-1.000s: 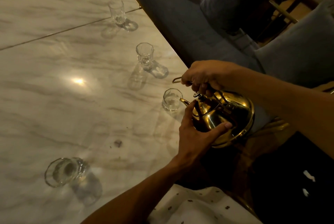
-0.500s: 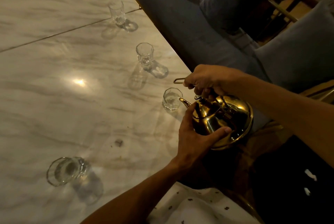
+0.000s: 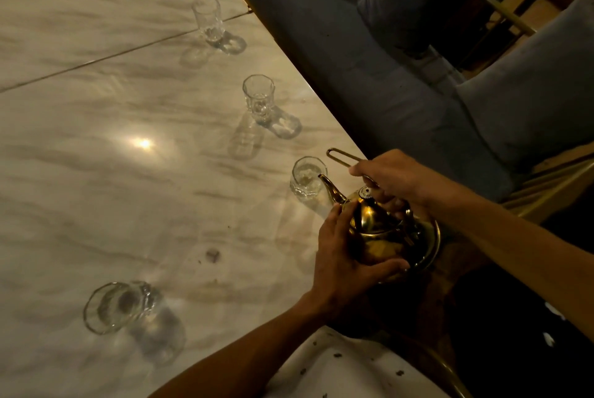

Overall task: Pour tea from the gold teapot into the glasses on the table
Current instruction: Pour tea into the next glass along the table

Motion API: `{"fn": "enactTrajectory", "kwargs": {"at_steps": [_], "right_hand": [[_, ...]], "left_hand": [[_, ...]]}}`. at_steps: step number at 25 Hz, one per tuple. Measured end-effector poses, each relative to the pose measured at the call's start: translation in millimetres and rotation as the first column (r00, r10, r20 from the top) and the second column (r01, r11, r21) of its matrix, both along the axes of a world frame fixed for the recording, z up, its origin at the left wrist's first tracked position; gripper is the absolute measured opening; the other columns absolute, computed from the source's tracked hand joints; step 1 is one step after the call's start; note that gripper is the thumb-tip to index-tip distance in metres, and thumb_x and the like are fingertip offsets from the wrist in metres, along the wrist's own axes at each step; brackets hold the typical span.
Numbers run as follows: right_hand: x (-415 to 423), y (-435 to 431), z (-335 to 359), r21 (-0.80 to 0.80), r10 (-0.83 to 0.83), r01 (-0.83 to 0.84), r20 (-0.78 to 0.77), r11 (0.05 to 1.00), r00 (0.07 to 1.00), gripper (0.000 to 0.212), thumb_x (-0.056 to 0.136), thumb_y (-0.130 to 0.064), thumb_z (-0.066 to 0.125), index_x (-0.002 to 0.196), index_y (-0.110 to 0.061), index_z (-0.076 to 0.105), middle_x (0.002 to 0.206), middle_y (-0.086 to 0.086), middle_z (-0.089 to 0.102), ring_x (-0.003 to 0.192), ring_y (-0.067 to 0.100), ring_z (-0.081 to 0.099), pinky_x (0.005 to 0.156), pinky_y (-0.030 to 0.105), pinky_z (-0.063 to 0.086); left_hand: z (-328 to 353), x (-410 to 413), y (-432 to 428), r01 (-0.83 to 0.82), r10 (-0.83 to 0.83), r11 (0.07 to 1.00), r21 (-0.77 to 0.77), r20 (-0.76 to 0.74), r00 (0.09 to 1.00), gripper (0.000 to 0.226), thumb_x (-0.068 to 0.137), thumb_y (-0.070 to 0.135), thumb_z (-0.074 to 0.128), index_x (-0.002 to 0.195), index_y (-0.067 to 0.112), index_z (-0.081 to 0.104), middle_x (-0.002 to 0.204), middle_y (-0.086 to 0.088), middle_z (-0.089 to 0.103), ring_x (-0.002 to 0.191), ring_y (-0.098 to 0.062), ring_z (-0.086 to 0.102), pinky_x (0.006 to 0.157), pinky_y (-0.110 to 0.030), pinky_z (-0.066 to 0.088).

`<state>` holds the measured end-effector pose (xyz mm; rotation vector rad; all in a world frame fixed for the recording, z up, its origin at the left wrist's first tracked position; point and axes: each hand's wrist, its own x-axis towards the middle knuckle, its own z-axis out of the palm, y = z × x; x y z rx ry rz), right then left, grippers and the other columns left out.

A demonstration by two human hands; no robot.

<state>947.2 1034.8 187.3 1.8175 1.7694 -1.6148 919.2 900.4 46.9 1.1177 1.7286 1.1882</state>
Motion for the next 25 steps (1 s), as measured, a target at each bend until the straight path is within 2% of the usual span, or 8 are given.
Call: {"fn": "enactTrajectory", "kwargs": {"at_steps": [4,8,12,15,19,25], "right_hand": [[10,-4,-4,-0.01,-0.013,0.012,-0.065,1.0,0.998,0.043,0.089,-0.035,0.052,0.051,-0.017,0.043,0.031,-0.008,0.035,0.027,0.008,0.024,0.034,0.015,0.024],[18,3,0,0.034,0.014,-0.009,-0.128,0.999,0.992,0.044,0.09,-0.036,0.053,0.051,-0.018,0.042,0.034,-0.007,0.034,0.029,0.009,0.023,0.034,0.016,0.024],[24,33,10,0.066,0.08,-0.068,-0.193,0.995,0.978,0.043,0.09,-0.035,0.052,0.052,-0.018,0.043,0.035,-0.007,0.034,0.029,0.009,0.025,0.034,0.017,0.024],[29,71,13,0.079,0.167,-0.152,-0.243,0.985,0.955,0.041,0.092,-0.033,0.05,0.054,-0.016,0.044,0.034,-0.009,0.035,0.028,0.007,0.027,0.032,0.016,0.025],[37,134,9,0.078,0.307,-0.297,-0.316,0.952,0.898,0.039,0.093,-0.027,0.05,0.056,-0.016,0.046,0.034,-0.01,0.036,0.028,0.004,0.029,0.029,0.015,0.026],[33,218,20,0.172,0.551,-0.524,-0.309,0.834,0.775,0.037,0.089,-0.026,0.053,0.054,-0.018,0.05,0.033,-0.011,0.039,0.032,0.005,0.032,0.033,0.019,0.027]], "left_hand": [[-9,2,-2,0.054,-0.056,0.998,-0.023,-0.093,0.994,0.107,0.061,0.077,0.069,0.145,0.058,0.006,0.162,0.002,0.018,0.146,-0.013,0.018,0.113,-0.03,0.028],[-9,4,10,0.049,-0.048,0.999,0.001,-0.155,0.987,0.11,0.062,0.073,0.073,0.145,0.058,0.002,0.163,0.002,0.012,0.146,-0.009,0.009,0.115,-0.033,0.025],[3,10,41,-0.01,0.019,0.999,0.046,-0.191,0.981,0.112,0.063,0.067,0.078,0.149,0.049,0.009,0.162,0.004,0.012,0.149,-0.014,0.009,0.119,-0.036,0.024],[6,18,74,-0.074,0.091,0.994,0.081,-0.221,0.971,0.111,0.064,0.066,0.078,0.15,0.045,0.011,0.162,0.002,0.014,0.15,-0.019,0.012,0.118,-0.038,0.025],[3,37,136,-0.238,0.257,0.965,0.112,-0.213,0.942,0.109,0.063,0.072,0.072,0.148,0.054,0.006,0.158,0.013,0.01,0.149,-0.014,0.014,0.115,-0.03,0.026],[14,71,225,-0.521,0.531,0.847,0.105,-0.16,0.832,0.11,0.059,0.073,0.074,0.145,0.057,0.008,0.161,0.003,0.021,0.147,-0.014,0.022,0.11,-0.021,0.029]]}}
